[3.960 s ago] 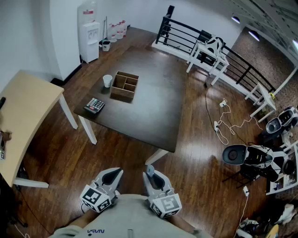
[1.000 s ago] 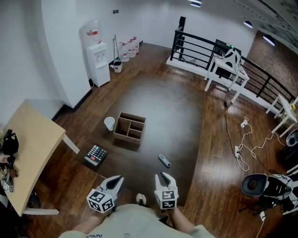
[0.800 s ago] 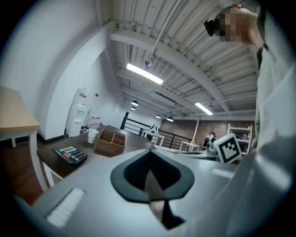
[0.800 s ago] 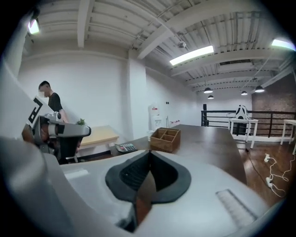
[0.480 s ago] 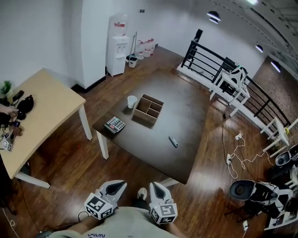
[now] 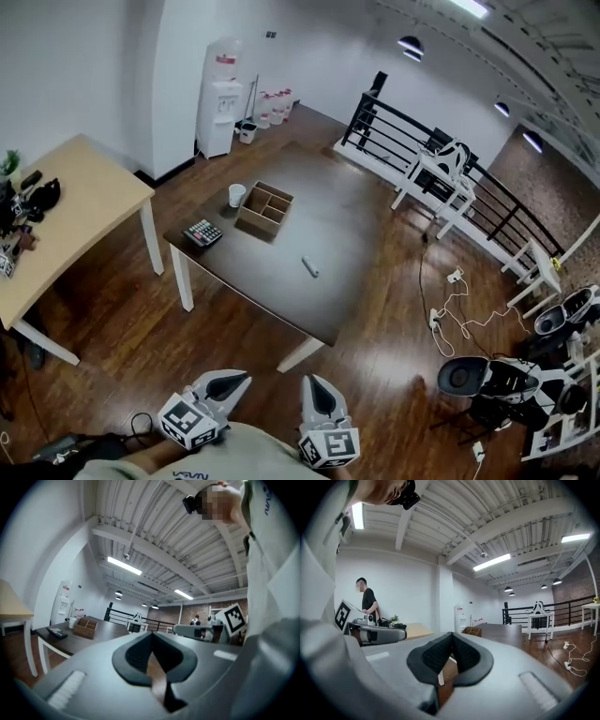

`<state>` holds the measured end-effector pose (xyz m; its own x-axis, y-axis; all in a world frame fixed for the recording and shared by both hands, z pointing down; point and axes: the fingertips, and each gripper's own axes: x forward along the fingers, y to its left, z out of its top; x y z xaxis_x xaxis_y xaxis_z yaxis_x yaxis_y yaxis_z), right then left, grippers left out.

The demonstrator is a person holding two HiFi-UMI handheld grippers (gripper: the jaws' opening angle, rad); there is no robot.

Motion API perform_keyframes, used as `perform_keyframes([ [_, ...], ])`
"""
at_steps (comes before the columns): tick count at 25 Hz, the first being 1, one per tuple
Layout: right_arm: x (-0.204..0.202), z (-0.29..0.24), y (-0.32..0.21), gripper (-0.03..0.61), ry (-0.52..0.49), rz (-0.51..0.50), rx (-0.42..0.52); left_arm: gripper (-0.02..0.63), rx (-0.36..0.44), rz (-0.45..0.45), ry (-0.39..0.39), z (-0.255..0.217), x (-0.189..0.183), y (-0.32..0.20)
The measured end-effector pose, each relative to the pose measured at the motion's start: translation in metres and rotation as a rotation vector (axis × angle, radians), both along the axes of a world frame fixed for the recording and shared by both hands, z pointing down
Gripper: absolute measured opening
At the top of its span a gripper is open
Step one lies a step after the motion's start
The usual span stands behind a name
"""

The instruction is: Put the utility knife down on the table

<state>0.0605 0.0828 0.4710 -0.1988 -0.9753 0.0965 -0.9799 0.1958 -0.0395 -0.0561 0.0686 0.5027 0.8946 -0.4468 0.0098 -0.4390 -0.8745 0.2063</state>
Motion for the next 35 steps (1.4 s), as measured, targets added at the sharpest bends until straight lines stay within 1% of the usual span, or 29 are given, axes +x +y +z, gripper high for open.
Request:
perform_keyframes([
  [4,0.037,-0.005,0.061,0.002,-0.002,0.017,0.033,0.002,-0.014,0.028,0.042,-0.02,0.046,0.055],
  [5,0.045,-0.003,0.075,0.002,-0.001,0.019,0.037,0.002,-0.007,0.041,0.036,-0.022,0.057,0.069],
  [7,0.056,0.004,0.097,0.002,0.004,0.011,0.039,0.002,0.001,0.057,-0.012,-0.017,0.07,0.094],
  [9,0.055,0.006,0.118,0.002,-0.021,-0.011,0.03,0.002,-0.006,0.06,-0.035,-0.009,0.077,0.117],
  [11,0.048,0.004,0.138,0.002,-0.072,-0.029,0.026,0.002,-0.015,0.059,-0.06,-0.001,0.077,0.136],
  [13,0.042,0.005,0.155,0.002,-0.093,-0.041,0.032,0.002,-0.029,0.037,-0.061,-0.002,0.075,0.146],
  [15,0.038,0.01,0.166,0.002,-0.091,-0.057,0.034,0.002,-0.02,0.013,-0.062,-0.005,0.072,0.153],
  [18,0.029,0.014,0.178,0.0,-0.086,-0.094,0.035,0.002,0.018,-0.016,-0.102,0.001,0.058,0.166],
  [20,0.024,0.009,0.183,-0.002,-0.066,-0.122,0.054,0.002,0.028,-0.036,-0.117,0.005,0.052,0.173],
  [22,0.021,0.006,0.185,-0.002,-0.053,-0.141,0.063,0.002,0.035,-0.047,-0.114,0.002,0.053,0.175],
  [24,0.023,0.005,0.186,-0.002,-0.055,-0.145,0.062,0.002,0.043,-0.044,-0.093,-0.008,0.059,0.178],
  [26,0.025,0.004,0.189,-0.002,-0.053,-0.141,0.062,0.002,0.029,-0.041,-0.059,-0.018,0.066,0.183],
  [29,0.024,0.003,0.194,-0.002,-0.031,-0.144,0.062,0.002,0.011,-0.051,-0.03,-0.02,0.066,0.186],
  [31,0.025,0.001,0.196,-0.002,-0.017,-0.145,0.061,0.002,0.024,-0.056,-0.032,-0.018,0.064,0.187],
  [33,0.027,-0.002,0.197,-0.002,-0.008,-0.142,0.066,0.002,0.056,-0.055,-0.045,-0.013,0.062,0.186],
  [35,0.028,-0.004,0.196,-0.002,0.001,-0.138,0.071,0.002,0.066,-0.051,-0.035,-0.012,0.063,0.186],
])
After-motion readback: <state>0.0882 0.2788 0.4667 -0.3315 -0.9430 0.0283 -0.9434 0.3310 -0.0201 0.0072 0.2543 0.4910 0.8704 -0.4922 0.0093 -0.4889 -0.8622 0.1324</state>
